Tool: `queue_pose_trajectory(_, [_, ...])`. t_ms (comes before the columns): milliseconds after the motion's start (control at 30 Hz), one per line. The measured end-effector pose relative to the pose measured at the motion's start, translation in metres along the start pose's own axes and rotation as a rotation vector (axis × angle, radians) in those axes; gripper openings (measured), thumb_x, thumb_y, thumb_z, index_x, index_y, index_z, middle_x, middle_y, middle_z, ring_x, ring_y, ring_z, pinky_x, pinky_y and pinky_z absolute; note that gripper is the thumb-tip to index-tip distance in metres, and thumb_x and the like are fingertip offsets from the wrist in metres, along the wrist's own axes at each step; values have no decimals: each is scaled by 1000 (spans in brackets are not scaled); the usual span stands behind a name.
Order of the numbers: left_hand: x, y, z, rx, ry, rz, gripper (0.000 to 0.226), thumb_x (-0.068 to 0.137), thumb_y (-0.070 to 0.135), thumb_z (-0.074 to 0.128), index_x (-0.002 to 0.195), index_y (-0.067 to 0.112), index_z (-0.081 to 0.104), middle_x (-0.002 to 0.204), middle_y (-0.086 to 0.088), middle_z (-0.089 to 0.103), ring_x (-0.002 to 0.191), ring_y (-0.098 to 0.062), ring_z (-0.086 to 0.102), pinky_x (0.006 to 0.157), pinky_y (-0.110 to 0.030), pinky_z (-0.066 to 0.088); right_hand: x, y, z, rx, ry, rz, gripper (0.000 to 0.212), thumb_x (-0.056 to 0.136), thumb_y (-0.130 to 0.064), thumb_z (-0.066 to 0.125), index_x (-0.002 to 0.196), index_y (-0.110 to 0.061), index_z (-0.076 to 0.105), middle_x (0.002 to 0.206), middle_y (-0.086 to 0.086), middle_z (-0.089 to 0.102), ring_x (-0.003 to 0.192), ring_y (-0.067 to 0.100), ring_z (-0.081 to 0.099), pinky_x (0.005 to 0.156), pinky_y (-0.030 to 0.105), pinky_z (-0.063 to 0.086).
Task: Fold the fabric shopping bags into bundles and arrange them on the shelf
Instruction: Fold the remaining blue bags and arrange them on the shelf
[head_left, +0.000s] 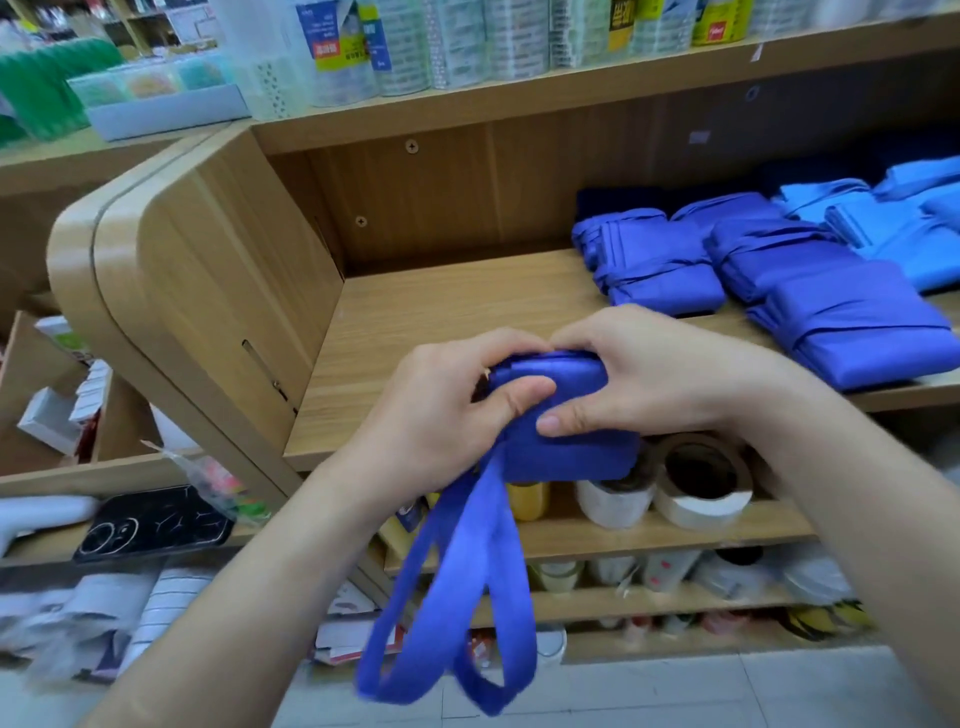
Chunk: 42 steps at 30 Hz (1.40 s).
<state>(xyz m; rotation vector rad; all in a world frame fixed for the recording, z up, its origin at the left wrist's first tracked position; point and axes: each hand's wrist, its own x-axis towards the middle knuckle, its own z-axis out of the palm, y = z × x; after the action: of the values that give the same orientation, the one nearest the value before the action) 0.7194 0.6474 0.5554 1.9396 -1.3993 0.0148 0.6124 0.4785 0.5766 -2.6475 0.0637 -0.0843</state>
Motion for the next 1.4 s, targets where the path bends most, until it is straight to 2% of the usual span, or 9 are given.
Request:
queue_pose_trajectory(200, [-42, 14, -45, -110, -13, 9, 55, 61, 55, 75, 108, 32, 57, 107, 12, 57, 98, -16, 57, 84, -24, 47, -20, 20, -20, 134, 232, -1, 36, 78, -41, 75, 69, -12, 56, 63, 4, 55, 57, 11, 51, 54, 24, 35])
queue_pose_trajectory(400, [-72, 6, -34, 254, -105, 47, 104, 58, 67, 76, 145, 29, 32, 133, 14, 41, 115, -5, 49, 98, -15, 36, -26, 29, -33, 293, 194, -30, 34, 78, -41, 74, 73, -11, 59, 63, -2, 54, 57, 6, 51, 52, 19, 37])
queue_pose_trajectory(600, [-75, -6, -25, 403, 143, 93, 34, 75, 22, 55, 106, 16, 68, 94, 10, 67, 82, -10, 58, 79, -33, 39, -30, 35, -34, 364, 169, -9, 35, 79, -39, 80, 80, -8, 64, 72, 8, 60, 65, 12, 55, 59, 28, 40])
queue_pose_trajectory(733, [-67, 5, -46, -162, 216, -172, 13, 74, 23, 63, 85, 24, 67, 80, 6, 70, 74, -9, 64, 68, -19, 52, -34, 36, -34, 371, 181, 32, 30, 75, -35, 79, 74, -11, 63, 66, 1, 56, 62, 9, 53, 55, 20, 38])
queue_pose_trajectory(900, [-53, -8, -61, -531, 268, -417, 53, 78, -21, 61, 106, 24, 67, 79, -4, 72, 63, -14, 66, 63, -16, 53, -40, 28, -31, 207, 195, -22, 26, 78, -24, 80, 65, -28, 57, 58, -11, 52, 56, 4, 48, 53, 17, 33])
queue_pose_trajectory(1067, [-59, -16, -77, -608, -76, -344, 38, 56, 28, 93, 90, 20, 79, 78, -4, 73, 72, -13, 67, 65, -16, 53, -47, 26, -28, 9, 243, -29, 34, 74, -29, 82, 63, -19, 50, 59, -4, 53, 57, 12, 49, 54, 23, 35])
queue_pose_trajectory(1167, [-59, -16, -85, -800, 31, -302, 53, 46, 37, 96, 92, 20, 77, 86, -5, 73, 79, -13, 68, 67, -17, 54, -49, 29, -29, 26, 246, 13, 30, 75, -31, 81, 66, -22, 54, 61, -6, 55, 58, 11, 50, 54, 22, 36])
queue_pose_trajectory(1267, [-57, -4, -92, -234, 276, -142, 30, 70, 13, 82, 96, 26, 73, 111, 3, 69, 106, -16, 64, 72, -22, 55, -49, 26, -29, -24, 267, 21, 33, 75, -34, 80, 62, -28, 50, 60, -12, 55, 60, 10, 51, 55, 20, 36])
queue_pose_trajectory(1400, [-56, 44, -61, 279, 300, 309, 15, 85, 7, 64, 95, 13, 74, 100, -1, 68, 94, -18, 64, 83, -24, 49, -46, 13, -33, -35, 268, 6, 29, 73, -40, 78, 63, -32, 51, 65, -16, 58, 64, 5, 54, 56, 17, 37])
